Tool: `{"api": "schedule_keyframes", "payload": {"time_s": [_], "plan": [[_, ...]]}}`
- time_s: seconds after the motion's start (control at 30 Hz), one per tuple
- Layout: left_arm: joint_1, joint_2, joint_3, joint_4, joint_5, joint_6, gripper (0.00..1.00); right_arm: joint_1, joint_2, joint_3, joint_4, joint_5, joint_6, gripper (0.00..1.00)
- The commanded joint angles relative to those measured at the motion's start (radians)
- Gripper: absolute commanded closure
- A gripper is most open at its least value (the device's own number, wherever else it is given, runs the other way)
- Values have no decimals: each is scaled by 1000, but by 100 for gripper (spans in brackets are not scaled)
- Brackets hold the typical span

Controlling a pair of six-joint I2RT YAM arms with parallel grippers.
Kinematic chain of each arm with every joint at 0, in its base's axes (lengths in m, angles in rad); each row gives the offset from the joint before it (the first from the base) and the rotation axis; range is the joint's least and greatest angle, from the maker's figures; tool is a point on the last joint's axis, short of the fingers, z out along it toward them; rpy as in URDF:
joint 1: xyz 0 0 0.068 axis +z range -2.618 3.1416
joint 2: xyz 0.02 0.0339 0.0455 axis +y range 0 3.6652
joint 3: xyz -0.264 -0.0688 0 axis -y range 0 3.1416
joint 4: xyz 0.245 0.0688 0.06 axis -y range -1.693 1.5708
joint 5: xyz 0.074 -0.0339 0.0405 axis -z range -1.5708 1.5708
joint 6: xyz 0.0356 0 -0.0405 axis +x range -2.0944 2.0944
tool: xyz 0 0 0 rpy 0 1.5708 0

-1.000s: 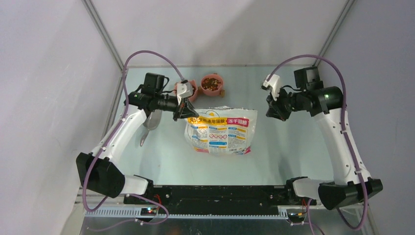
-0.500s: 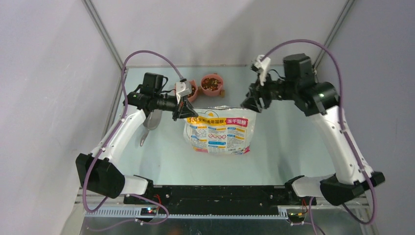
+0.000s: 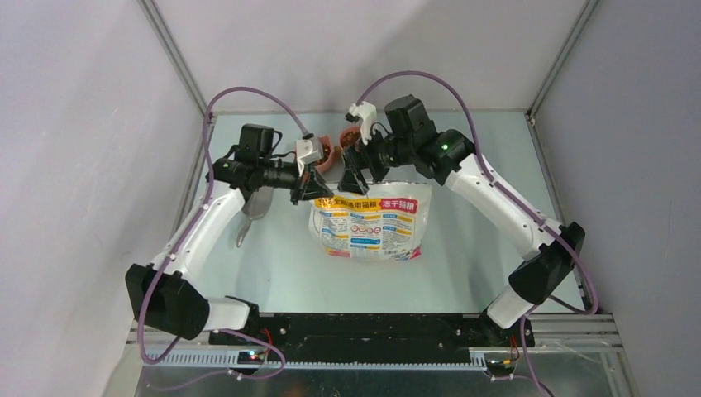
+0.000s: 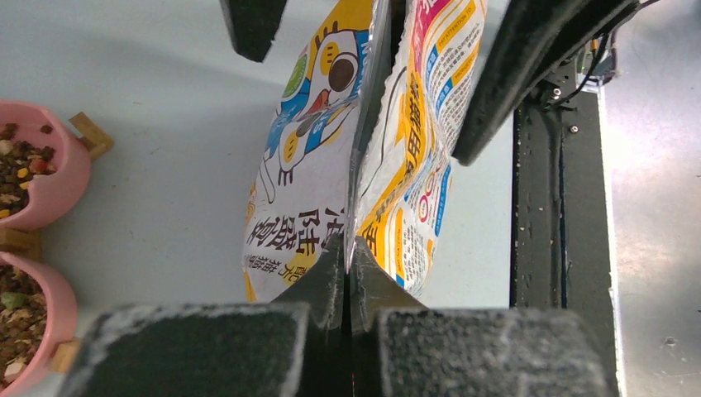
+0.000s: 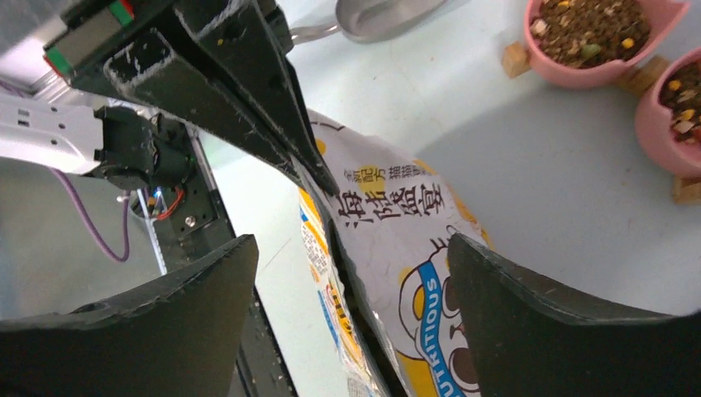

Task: Serve the pet food
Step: Close the pet food bag at the center of the board.

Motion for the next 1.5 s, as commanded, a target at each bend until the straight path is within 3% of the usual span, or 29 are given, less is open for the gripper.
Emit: {"api": "schedule_keyframes", "payload": {"time_s": [0.0,0.07,0.2,0.53,0.7,0.83,1.07,1.27,1.4,1.47], "plan": [[43,-54,15,125,-78,21,100,3,68,97,38,11,-90,16],[59,-44,24,180,-88,10,100,7,118,145,-13,-17,-132,27],[83,-13,77,212,-117,5,100,9,192,216,-60,-37,-160,39],[176,62,161,305,-53,-24,100,1,328,364,-86,-121,-164,49],[186,100,215,287,-2,3,100,-16,390,482,-139,-161,-173,46],[185,101,230,260,73,11,100,-25,450,599,-192,-184,-199,30],[184,58,181,209,106,40,100,-40,498,652,-200,-247,-210,36],[188,31,173,130,75,101,100,-27,514,674,-275,-281,-256,52],[203,15,169,87,66,128,100,-7,502,671,-300,-217,-264,68],[216,6,169,76,69,136,100,3,491,670,-306,-179,-262,82]]}}
